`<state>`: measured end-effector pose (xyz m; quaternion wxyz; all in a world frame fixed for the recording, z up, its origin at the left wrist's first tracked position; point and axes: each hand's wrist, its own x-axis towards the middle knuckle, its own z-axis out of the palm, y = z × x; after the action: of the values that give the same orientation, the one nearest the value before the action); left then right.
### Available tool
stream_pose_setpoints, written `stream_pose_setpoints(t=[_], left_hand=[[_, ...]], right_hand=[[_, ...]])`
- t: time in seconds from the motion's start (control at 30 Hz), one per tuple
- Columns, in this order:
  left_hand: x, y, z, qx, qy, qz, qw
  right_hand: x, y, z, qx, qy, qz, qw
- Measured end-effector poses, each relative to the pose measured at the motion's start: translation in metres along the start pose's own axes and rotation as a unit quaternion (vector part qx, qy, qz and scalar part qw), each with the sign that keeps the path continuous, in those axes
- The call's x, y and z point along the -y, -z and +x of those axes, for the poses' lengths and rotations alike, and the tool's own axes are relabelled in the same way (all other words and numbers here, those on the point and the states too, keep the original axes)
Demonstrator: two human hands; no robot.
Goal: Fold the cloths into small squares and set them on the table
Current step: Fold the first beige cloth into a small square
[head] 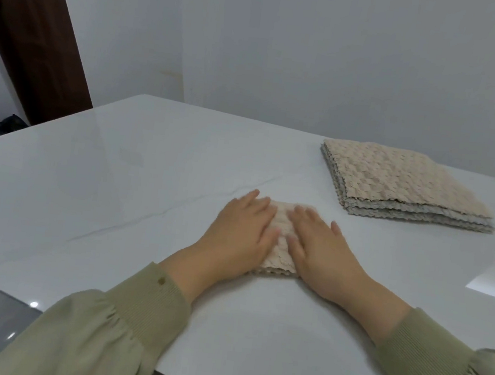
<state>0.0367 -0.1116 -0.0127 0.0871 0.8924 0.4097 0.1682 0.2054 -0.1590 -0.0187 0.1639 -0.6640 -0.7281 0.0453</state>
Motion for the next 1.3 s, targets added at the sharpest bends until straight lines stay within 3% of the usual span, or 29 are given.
stream_pose_setpoints(t=[0.07, 0.23, 0.43, 0.53, 0.67, 0.93, 1.3], left_hand=[[0.001, -0.005, -0.006, 0.130, 0.016, 0.045, 0.990], [0.004, -0.007, -0.002, 0.153, 0.025, 0.059, 0.986], [0.003, -0.009, -0.012, 0.038, -0.004, 0.035, 0.999], [-0.002, -0.005, -0.024, -0.045, -0.087, 0.054, 0.994], [-0.007, -0.004, -0.035, -0.076, -0.161, 0.058, 0.982], [0.023, 0.007, -0.035, -0.096, -0.149, 0.084, 0.981], [0.150, 0.040, -0.033, -0.149, -0.046, 0.093, 0.983]], right_hand=[[-0.004, -0.004, 0.000, 0.061, -0.003, -0.046, 0.997], [-0.007, -0.001, 0.005, 0.082, -0.016, -0.040, 0.996], [-0.004, 0.000, -0.007, -0.003, -0.029, 0.042, 0.999], [-0.005, 0.007, -0.023, -0.062, -0.053, 0.077, 0.994], [0.000, 0.012, -0.049, -0.079, -0.083, 0.120, 0.986], [0.026, -0.002, -0.033, -0.063, -0.022, 0.003, 0.998], [0.096, -0.044, 0.055, -0.061, 0.035, 0.013, 0.997]])
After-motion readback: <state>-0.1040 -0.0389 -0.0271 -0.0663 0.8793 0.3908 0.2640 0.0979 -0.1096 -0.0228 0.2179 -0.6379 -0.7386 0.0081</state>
